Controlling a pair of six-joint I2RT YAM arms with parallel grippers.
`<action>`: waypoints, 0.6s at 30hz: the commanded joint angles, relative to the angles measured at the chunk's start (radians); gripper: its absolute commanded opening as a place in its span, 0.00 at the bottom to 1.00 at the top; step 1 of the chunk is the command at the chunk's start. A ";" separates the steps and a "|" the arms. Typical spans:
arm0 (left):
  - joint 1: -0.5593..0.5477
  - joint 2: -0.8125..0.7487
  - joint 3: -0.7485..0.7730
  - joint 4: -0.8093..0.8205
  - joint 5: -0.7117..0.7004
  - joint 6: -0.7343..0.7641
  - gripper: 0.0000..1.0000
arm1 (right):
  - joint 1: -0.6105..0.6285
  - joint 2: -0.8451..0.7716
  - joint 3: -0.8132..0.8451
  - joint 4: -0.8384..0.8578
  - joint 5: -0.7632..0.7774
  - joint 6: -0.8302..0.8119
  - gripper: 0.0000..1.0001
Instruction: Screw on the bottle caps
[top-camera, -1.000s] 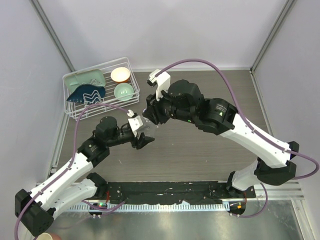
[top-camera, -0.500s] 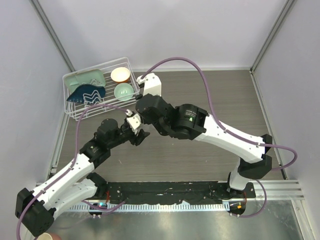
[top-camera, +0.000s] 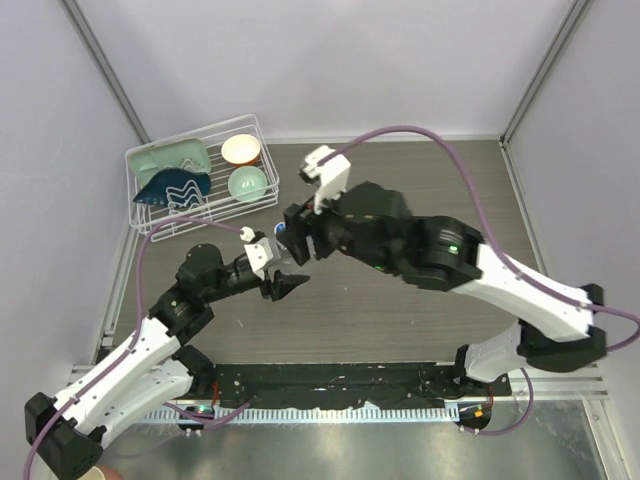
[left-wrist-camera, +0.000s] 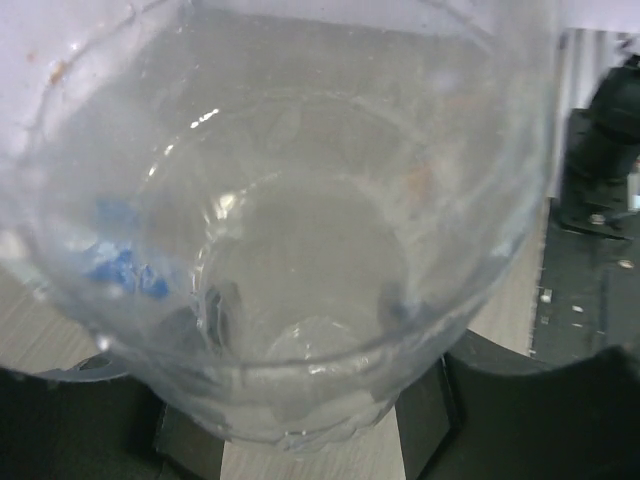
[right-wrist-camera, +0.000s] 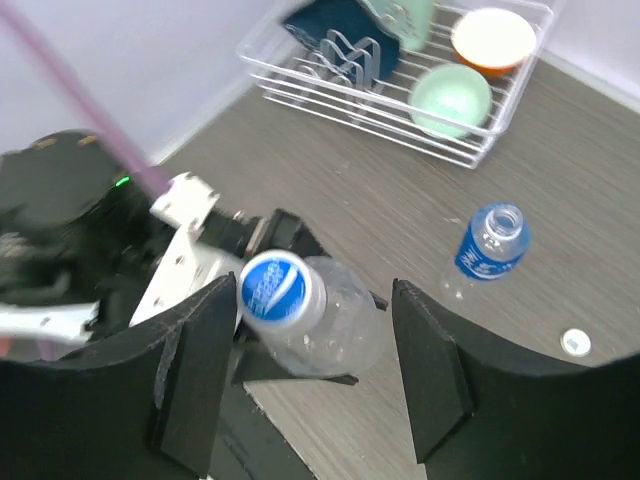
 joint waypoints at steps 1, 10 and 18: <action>0.002 -0.025 0.044 0.015 0.241 -0.060 0.03 | 0.000 -0.215 -0.062 0.161 -0.269 -0.170 0.70; 0.002 0.030 0.148 -0.184 0.693 -0.010 0.04 | -0.004 -0.260 -0.073 0.094 -0.549 -0.285 0.71; 0.002 0.041 0.179 -0.248 0.744 0.007 0.03 | -0.005 -0.232 -0.079 0.081 -0.673 -0.310 0.70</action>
